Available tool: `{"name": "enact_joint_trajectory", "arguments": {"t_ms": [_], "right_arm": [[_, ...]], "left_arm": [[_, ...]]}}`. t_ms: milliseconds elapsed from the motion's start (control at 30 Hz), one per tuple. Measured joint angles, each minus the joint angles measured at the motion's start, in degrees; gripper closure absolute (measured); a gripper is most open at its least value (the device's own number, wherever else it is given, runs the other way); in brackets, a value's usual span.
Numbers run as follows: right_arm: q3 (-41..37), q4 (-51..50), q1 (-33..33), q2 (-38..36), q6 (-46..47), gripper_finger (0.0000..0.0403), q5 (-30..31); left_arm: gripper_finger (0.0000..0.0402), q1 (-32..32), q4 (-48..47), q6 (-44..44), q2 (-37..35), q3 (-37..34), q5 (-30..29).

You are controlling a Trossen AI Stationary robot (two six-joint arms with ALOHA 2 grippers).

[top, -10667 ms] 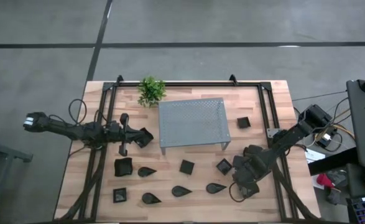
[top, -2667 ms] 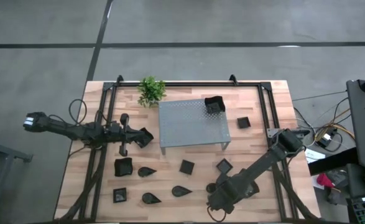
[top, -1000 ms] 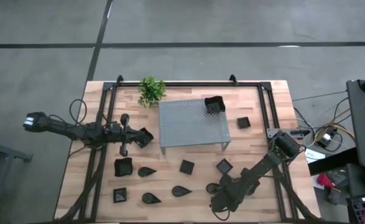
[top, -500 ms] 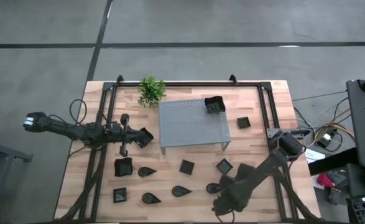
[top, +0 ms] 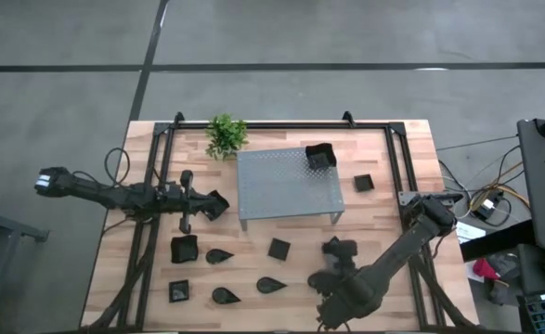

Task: Pick & Place Mini shaped plates
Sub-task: Stack the black distorted square plate on top of the black distorted square plate on the shelf

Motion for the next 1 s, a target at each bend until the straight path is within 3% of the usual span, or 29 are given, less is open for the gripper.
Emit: {"name": "enact_joint_trajectory", "arguments": {"t_ms": [400,667,1000], "right_arm": [[15.71,0.06,-2.89,-0.07,-25.2,0.0394,26.11],[17.6,0.05,-9.15,-2.91,-35.56,0.0394,28.17],[4.12,0.0,-16.34,-16.78,-38.06,0.0394,28.17]], "left_arm": [[0.0401,0.0,-0.04,0.0,0.0,0.0,-0.01],[0.0401,0.02,-0.15,0.0,-0.02,0.0,-0.01],[0.0401,0.01,-0.31,0.0,-0.02,0.0,0.01]]}}
